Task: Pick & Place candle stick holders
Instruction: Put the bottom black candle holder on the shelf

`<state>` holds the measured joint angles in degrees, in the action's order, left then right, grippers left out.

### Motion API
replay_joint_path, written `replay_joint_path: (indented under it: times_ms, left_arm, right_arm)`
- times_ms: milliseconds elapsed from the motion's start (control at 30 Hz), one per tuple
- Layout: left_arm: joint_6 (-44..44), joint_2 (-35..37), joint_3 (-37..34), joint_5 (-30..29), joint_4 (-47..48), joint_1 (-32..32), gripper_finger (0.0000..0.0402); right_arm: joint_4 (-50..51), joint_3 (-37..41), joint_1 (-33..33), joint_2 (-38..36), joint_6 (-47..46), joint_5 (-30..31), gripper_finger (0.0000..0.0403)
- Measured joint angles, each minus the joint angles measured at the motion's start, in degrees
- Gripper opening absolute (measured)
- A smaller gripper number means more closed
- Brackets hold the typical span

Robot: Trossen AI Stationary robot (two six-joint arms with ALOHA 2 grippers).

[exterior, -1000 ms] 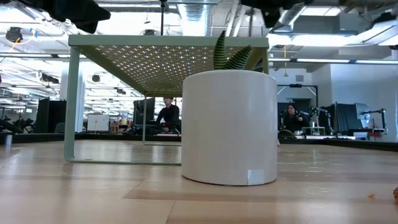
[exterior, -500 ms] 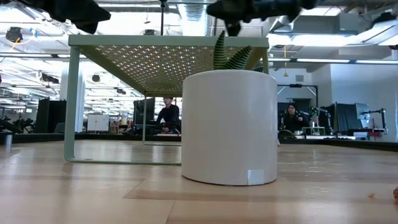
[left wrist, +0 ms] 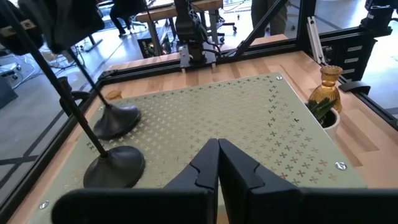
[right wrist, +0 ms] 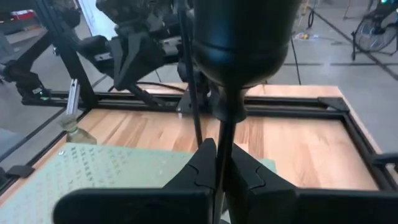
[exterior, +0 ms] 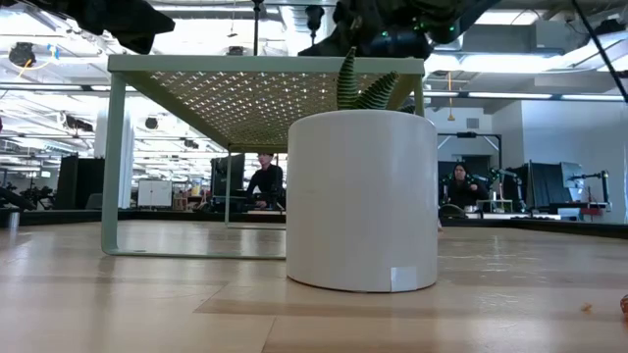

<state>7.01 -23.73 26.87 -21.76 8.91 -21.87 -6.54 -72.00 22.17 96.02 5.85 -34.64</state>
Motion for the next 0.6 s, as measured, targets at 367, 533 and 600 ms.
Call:
replay_joint_path:
  times_ms: [367, 533, 600]
  left_arm:
    - [0.0, 0.0, 0.0, 0.0, 0.0, 0.0, 0.0009]
    - [0.0, 0.0, 0.0, 0.0, 0.0, 0.0, 0.0007]
    - [0.0, 0.0, 0.0, 0.0, 0.0, 0.0, 0.0008]
  right_arm:
    - [0.7, -1.9, 0.5, 1.8, 1.8, 0.1, 0.0]
    - [1.3, -1.9, 0.8, 1.8, 2.2, 0.2, 0.0]
    - [2.1, -1.9, 0.8, 1.8, 2.3, 1.1, 0.0]
